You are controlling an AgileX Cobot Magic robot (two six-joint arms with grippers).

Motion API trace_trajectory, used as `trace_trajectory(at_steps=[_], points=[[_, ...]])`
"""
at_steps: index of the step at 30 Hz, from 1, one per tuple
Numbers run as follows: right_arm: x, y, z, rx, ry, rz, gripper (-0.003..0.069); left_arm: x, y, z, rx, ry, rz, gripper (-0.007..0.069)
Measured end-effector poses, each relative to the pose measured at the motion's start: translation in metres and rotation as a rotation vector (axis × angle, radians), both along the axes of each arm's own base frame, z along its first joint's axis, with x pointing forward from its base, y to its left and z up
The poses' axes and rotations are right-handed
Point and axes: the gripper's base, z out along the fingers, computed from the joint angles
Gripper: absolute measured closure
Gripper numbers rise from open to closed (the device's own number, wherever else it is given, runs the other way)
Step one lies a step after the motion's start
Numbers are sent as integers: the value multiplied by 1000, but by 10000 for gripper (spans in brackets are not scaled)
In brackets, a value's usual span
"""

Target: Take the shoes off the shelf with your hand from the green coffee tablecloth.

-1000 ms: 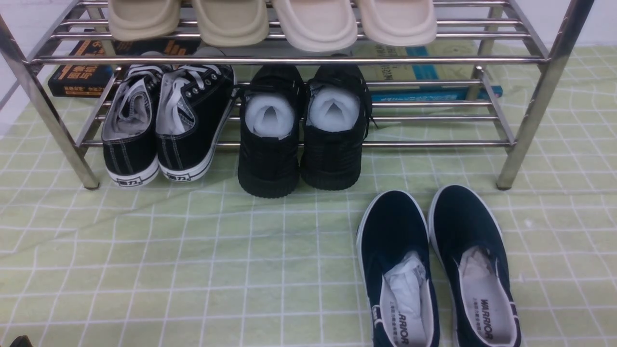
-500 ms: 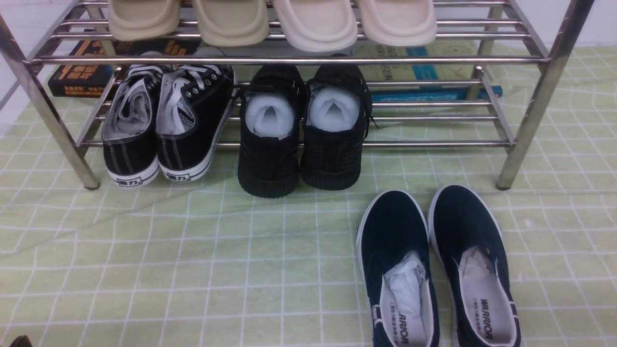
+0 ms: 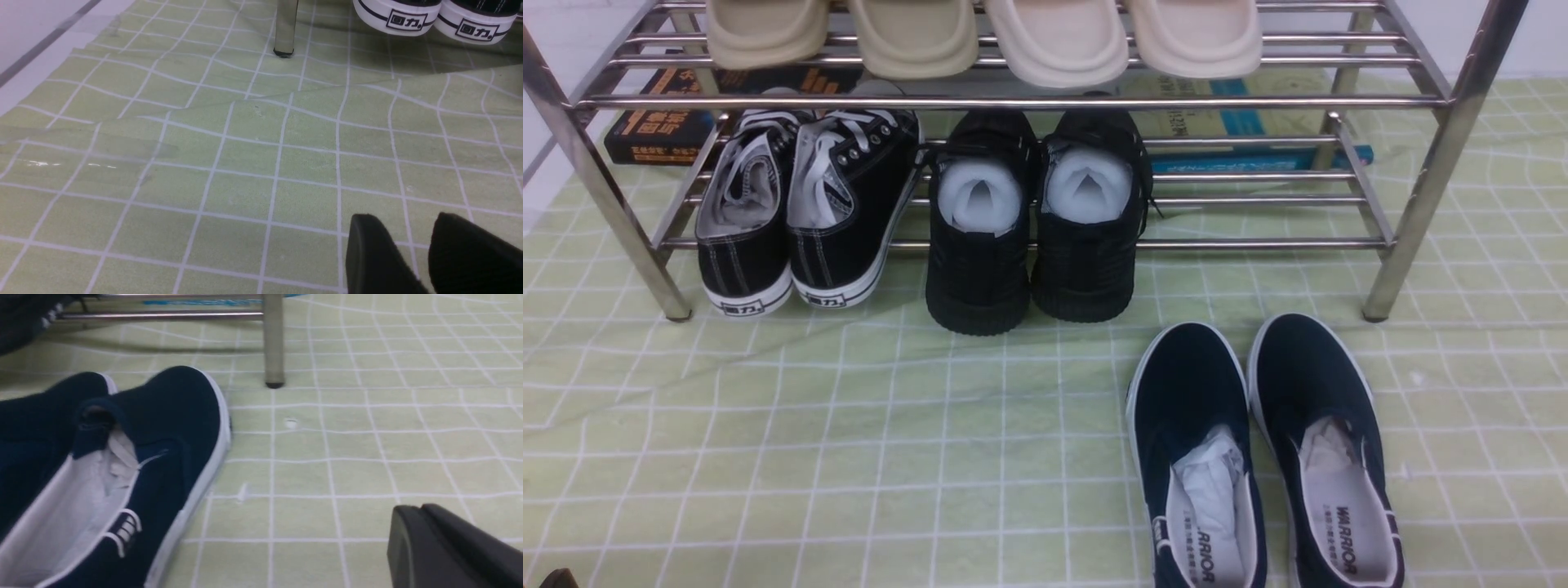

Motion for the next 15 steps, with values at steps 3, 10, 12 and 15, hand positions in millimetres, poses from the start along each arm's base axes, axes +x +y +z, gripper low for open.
trace_trajectory(at_steps=[3, 10, 12, 15], points=[[-1, 0, -1, -10, 23, 2, 622, 0, 0, 0, 0, 0, 0, 383], [-1, 0, -1, -11, 37, 3, 618, 0, 0, 0, 0, 0, 0, 383], [-1, 0, -1, -11, 38, 3, 616, 0, 0, 0, 0, 0, 0, 383], [-1, 0, -1, -11, 39, 3, 612, 0, 0, 0, 0, 0, 0, 383]])
